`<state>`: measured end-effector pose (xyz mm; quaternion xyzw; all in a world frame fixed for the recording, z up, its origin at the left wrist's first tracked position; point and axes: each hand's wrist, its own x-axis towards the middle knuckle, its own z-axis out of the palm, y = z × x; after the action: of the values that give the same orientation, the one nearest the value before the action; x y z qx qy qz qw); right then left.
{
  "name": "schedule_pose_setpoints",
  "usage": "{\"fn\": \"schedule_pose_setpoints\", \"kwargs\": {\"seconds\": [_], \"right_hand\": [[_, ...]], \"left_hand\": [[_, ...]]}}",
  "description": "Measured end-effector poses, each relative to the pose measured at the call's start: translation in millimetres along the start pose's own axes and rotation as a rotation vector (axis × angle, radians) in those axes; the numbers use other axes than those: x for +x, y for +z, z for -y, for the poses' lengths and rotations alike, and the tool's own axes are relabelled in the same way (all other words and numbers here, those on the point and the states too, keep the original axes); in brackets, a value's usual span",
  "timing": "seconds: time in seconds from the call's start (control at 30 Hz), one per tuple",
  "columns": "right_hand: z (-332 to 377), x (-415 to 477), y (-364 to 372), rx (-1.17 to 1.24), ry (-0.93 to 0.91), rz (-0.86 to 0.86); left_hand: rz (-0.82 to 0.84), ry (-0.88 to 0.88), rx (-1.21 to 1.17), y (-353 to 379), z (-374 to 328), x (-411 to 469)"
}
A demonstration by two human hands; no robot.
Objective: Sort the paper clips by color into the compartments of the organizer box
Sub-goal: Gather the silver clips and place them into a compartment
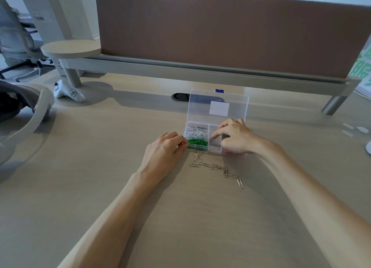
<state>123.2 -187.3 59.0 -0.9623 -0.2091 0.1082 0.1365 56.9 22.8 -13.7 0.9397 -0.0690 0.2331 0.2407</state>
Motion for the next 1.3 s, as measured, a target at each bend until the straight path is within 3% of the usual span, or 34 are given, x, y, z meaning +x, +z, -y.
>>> {"fn": "schedule_pose_setpoints", "kwargs": {"seconds": [0.27, 0.7, 0.9, 1.03, 1.2, 1.3], "right_hand": [[-1.0, 5.6, -0.9, -0.073, -0.032, -0.1], [-4.8, 17.3, -7.3, -0.236, -0.138, -0.066], [6.4, 37.7, -15.5, -0.275, 0.006, 0.01], [11.3, 42.2, -21.1, -0.337, -0.079, 0.01], [2.3, 41.9, -22.7, -0.28, -0.115, 0.077], [0.3, 43.3, -29.9, -0.141, -0.143, -0.003]], "left_hand": [[0.0, -0.003, 0.006, -0.4, -0.4, -0.2], [0.005, -0.022, -0.007, -1.9, -2.2, -0.6], [0.016, -0.025, -0.013, -3.1, -3.2, -1.1], [0.02, -0.028, -0.008, -3.1, -3.6, -0.5], [0.021, -0.018, -0.006, -3.1, -3.2, -0.4], [0.017, -0.02, -0.01, -2.7, -3.1, -0.3]]}}
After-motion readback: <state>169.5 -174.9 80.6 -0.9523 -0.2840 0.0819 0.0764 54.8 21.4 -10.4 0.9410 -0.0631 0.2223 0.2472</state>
